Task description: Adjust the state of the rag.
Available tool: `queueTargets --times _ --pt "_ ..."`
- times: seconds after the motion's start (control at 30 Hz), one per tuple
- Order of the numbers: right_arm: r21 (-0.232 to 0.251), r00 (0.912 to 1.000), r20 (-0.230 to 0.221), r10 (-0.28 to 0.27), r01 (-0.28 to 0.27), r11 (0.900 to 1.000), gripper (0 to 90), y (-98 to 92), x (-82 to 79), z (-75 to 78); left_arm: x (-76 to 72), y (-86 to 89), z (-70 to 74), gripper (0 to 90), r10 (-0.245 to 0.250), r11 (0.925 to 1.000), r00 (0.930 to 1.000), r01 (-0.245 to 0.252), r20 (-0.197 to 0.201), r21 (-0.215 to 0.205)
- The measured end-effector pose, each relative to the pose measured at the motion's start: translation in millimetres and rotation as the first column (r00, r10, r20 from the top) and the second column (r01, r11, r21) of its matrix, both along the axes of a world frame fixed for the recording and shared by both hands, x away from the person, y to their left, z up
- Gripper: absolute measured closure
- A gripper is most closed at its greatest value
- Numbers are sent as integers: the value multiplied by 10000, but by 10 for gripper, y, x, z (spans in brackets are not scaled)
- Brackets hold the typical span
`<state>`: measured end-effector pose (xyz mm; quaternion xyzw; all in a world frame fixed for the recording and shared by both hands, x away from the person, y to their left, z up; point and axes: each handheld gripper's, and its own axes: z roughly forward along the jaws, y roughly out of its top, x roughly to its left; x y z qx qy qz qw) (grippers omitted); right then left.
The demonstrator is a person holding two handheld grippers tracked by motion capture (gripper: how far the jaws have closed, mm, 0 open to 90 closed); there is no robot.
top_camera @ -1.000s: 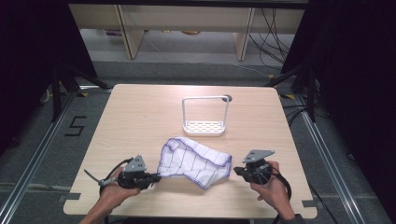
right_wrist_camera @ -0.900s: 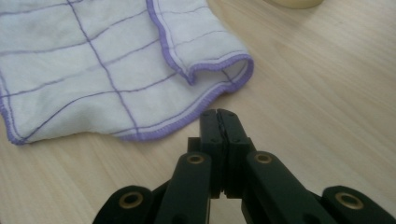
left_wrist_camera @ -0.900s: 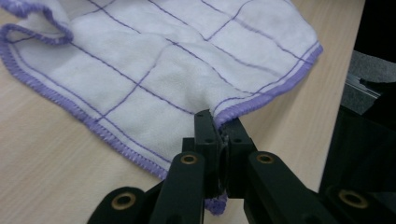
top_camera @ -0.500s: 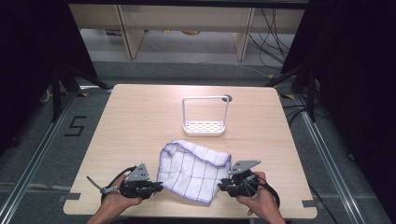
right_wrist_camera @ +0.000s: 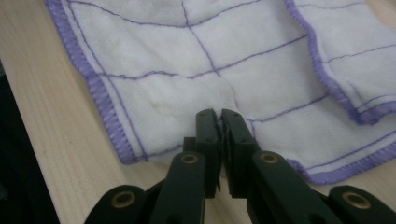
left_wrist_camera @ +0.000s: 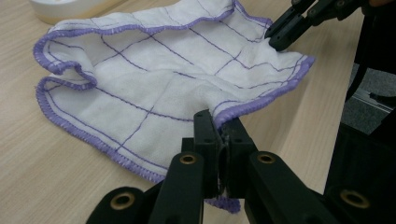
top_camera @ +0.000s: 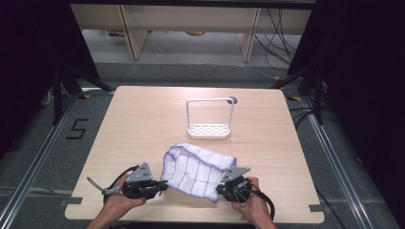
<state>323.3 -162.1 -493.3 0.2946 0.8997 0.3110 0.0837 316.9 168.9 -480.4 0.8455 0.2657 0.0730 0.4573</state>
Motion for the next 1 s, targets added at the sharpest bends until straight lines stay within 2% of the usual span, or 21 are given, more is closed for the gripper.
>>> queueTargets --times 0.03,0.07,0.17,0.27,0.3,0.33,0.37,0.47,0.5,0.57,0.67,0.7,0.73,0.77,0.8,0.83,0.87,0.9,0.93,0.97,1.0 --pt "0 10000 0 0 0 10000 866 0 0 0 0 0 0 866 0 10000 10000 0 0 0" --pt "326 9997 133 204 -208 9993 872 -61 50 91 -2 7 15 866 61 10000 10000 -61 -7 -56" --pt "762 9998 99 162 -169 9970 872 -136 101 281 -18 27 72 866 90 9998 9999 -88 132 -152" --pt "336 9991 -282 306 -296 9990 872 -147 232 541 -16 42 59 866 37 10000 9999 -36 103 -30" --pt "336 9991 -282 306 -296 9990 872 -147 232 541 -16 42 59 866 37 10000 9999 -36 103 -30" --pt "55 9987 -336 390 -388 9992 871 -48 375 639 8 69 -6 866 38 9996 10000 -38 8 292" --pt "-183 9977 -419 531 -539 9984 871 14 455 659 14 75 -38 866 124 9996 9999 -122 -89 238" --pt "-578 9939 -823 733 -782 9953 870 222 681 585 68 150 -136 865 432 9986 9984 -421 -367 326" --pt "-578 9939 -823 733 -782 9953 870 222 681 585 68 150 -136 864 432 9986 9984 -421 -367 326" --pt "-751 9897 -1239 710 -807 9939 858 426 934 399 129 235 -184 862 733 9964 9962 -710 -480 468" --pt "-623 9902 -1318 463 -549 9965 805 493 1044 304 167 281 -218 858 1007 9940 9933 -980 -568 481" --pt "-542 9937 -1100 -189 130 9984 714 543 1120 256 194 312 -243 854 1089 9935 9917 -1061 -687 419" --pt "-542 9937 -1100 -189 130 9984 714 543 1120 256 194 312 -243 853 1089 9935 9917 -1061 -687 419" --pt "-242 9965 -823 -165 146 9996 710 540 1127 297 204 323 -257 852 1150 9929 9906 -1123 -745 388" --pt "-130 9963 -814 -285 275 9995 701 532 1101 333 204 323 -257 851 1150 9929 9906 -1123 -745 388" --pt "111 9987 -455 -222 227 9997 694 512 1060 395 208 325 -259 850 1132 9931 9905 -1105 -776 389" --pt "111 9987 -455 -222 227 9997 694 512 1060 395 208 325 -259 849 1132 9931 9905 -1105 -776 389" --pt "183 9983 -510 -285 295 9994 689 496 1017 453 208 321 -258 849 1143 9929 9906 -1114 -752 421" --pt "572 9993 -134 -361 368 9977 679 446 903 557 204 311 -257 846 1138 9931 9905 -1113 -771 359" --pt "572 9993 -134 -361 368 9977 664 446 903 557 197 300 -257 846 1170 9929 9900 -1148 -788 314" --pt "544 9998 78 -185 181 9984 654 408 866 585 204 308 -251 846 1039 9937 9920 -1005 -717 497"
